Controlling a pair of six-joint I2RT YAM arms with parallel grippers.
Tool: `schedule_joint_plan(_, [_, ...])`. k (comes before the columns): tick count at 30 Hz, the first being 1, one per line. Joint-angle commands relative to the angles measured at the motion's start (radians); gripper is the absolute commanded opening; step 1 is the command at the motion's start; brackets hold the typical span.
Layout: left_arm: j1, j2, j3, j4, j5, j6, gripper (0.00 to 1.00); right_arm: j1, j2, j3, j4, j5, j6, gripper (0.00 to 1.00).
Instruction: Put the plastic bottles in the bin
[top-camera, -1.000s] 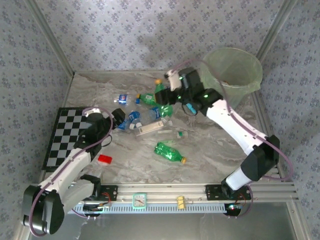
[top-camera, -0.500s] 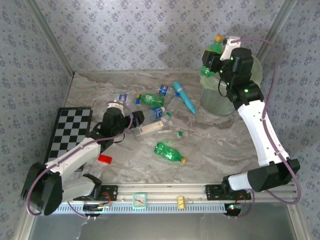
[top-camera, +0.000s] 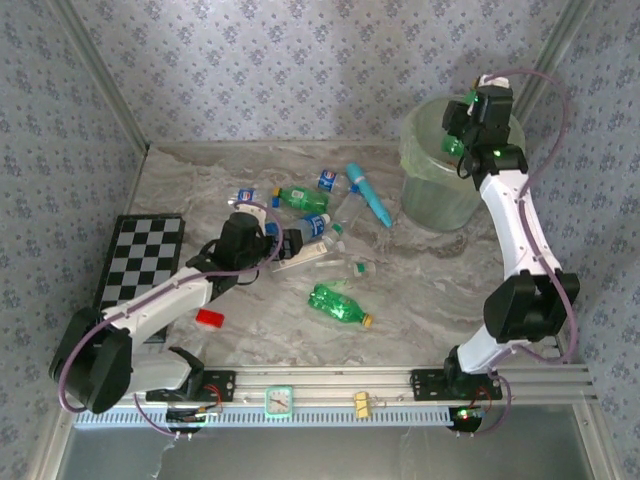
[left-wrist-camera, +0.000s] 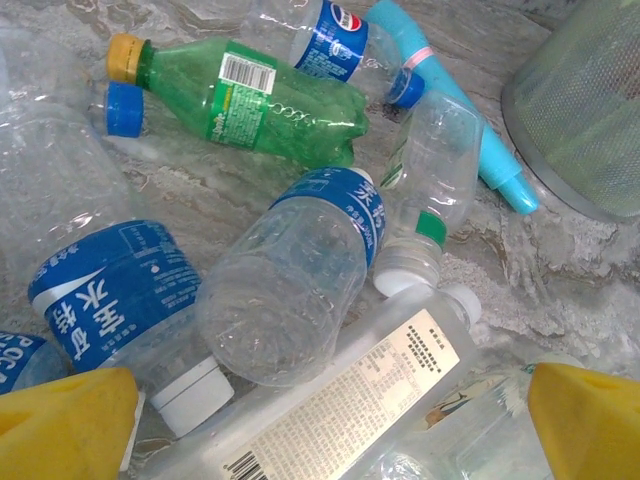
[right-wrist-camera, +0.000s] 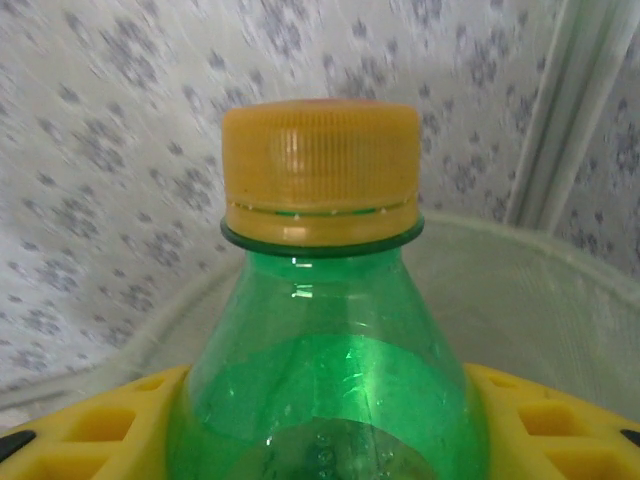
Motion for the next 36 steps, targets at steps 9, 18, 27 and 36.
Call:
schedule_joint_plan(9, [-0.024,0.033,0.076,-0.050,-0.005,0.060,1.00,-0.002,0.165,0.090,-0.227,-0.055,0.080,0.45])
schedule_joint_plan(18, [-0.038,0.057,0.105,-0.064,-0.004,0.084,1.00,-0.003,0.202,0.159,-0.267,-0.056,0.093,0.69])
schedule_joint_plan(27, [-0.048,0.093,0.119,-0.037,0.058,0.086,1.00,0.010,0.062,0.117,-0.218,0.004,0.085,0.94])
schedule_joint_plan(36, [-0.097,0.124,0.143,-0.038,0.079,0.128,0.98,0.117,-0.302,-0.261,0.068,-0.013,0.095,1.00])
